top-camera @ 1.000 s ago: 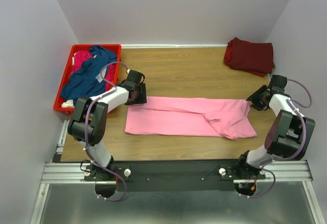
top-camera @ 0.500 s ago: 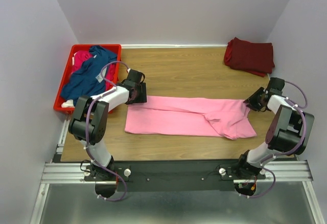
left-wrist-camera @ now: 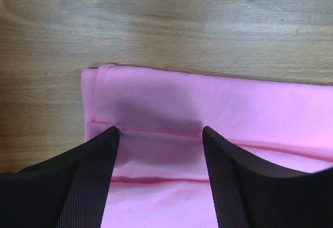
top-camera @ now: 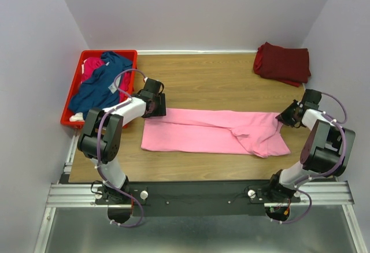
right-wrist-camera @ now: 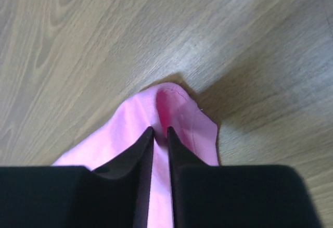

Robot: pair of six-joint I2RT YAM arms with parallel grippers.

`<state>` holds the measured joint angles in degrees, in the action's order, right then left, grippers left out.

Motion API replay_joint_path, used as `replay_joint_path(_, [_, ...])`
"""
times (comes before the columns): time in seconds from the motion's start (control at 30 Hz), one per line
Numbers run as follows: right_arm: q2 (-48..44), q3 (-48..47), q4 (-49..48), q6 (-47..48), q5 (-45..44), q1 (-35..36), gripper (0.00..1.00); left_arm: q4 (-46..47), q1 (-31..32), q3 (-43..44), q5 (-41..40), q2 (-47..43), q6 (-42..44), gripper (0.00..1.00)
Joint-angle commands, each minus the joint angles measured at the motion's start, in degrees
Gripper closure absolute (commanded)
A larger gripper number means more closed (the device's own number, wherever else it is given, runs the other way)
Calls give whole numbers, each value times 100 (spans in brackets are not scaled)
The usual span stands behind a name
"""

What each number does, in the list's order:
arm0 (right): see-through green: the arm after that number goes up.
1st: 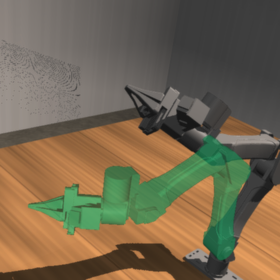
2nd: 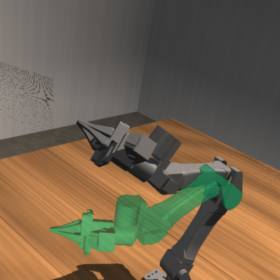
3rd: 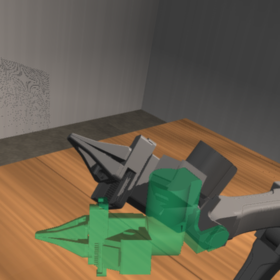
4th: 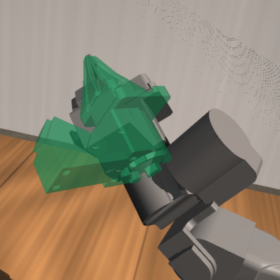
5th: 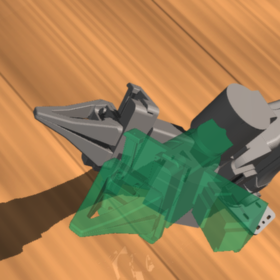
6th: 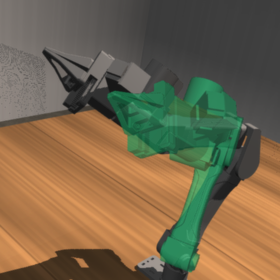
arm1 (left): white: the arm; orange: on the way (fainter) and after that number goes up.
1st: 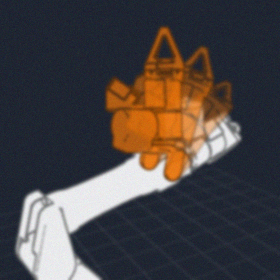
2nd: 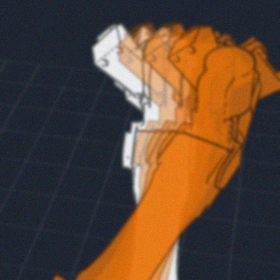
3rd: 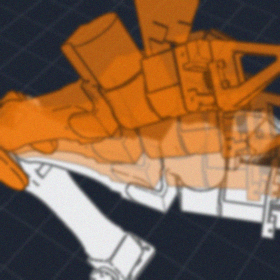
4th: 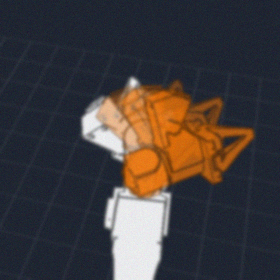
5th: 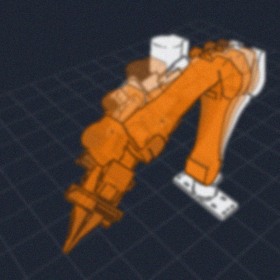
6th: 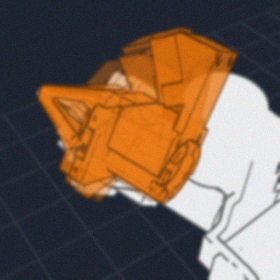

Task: Fold and stack the t-shirts
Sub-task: Fold the tshirt

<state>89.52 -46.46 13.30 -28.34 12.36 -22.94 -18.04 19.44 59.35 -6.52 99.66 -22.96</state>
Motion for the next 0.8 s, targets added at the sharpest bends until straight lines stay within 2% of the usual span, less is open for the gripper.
replay_joint_path(0.0, [110, -39, -187, 91, 258, -35, 82, 11, -55, -38, 143, 168, 37, 27])
replay_joint_path(0.1, [119, -74, -187, 65, 110, -35, 93, 3, -55, -47, 143, 177, 37, 27])
replay_joint_path(0.2, [93, -153, -179, 39, -49, -35, 99, -24, -63, -55, 134, 186, 37, 27])
replay_joint_path(0.37, [232, -478, -170, 48, -287, -53, 99, -42, -134, -126, 108, 168, 28, 27])
replay_joint_path(0.77, [963, -979, -170, 65, -129, -62, 99, 3, -151, -231, 90, 142, -51, 27])
